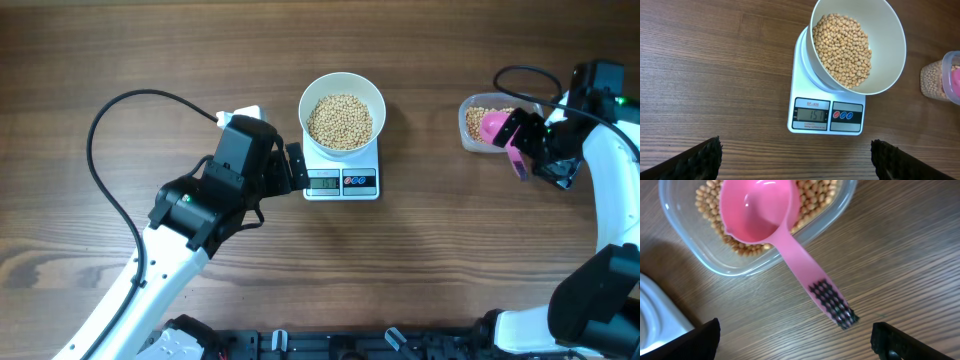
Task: Scoop item into bowl and weigh 150g on scale
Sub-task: 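Lower the pink scoop into the bean tub with the right gripper, then open the right gripper to release the scoop and pull back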
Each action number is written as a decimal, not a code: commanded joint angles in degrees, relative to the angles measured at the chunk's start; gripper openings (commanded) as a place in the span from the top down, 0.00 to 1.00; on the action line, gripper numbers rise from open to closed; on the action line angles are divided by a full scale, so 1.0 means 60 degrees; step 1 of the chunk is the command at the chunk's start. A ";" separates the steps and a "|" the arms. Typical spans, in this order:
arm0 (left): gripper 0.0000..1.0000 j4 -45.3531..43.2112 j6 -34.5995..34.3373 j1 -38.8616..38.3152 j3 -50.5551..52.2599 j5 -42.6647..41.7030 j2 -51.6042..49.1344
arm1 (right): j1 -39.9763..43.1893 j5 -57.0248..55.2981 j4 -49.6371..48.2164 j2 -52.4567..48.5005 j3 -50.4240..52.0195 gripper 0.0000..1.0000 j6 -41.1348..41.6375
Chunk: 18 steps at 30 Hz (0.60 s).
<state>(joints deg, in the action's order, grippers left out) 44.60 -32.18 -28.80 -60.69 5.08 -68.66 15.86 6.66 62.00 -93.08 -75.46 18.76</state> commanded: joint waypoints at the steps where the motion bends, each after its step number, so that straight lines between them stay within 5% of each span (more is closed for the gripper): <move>1: 0.00 -0.0018 0.0080 0.0044 -0.0011 0.0095 0.0069 | -0.0004 -0.0670 0.0025 0.0780 -0.0047 0.00 -0.0412; 14: 0.00 -0.0018 0.0080 0.0044 -0.0011 0.0095 0.0069 | -0.0004 0.0586 0.0521 0.3410 -0.0044 0.00 -0.0637; 18: 0.00 -0.0018 0.0080 0.0044 -0.0011 0.0095 0.0069 | -0.0004 0.1421 0.0889 0.4237 -0.0044 0.01 -0.2091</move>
<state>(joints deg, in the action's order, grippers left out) 44.60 -32.18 -28.80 -60.69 5.08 -68.66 15.86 10.17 65.87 -71.26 -75.46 13.17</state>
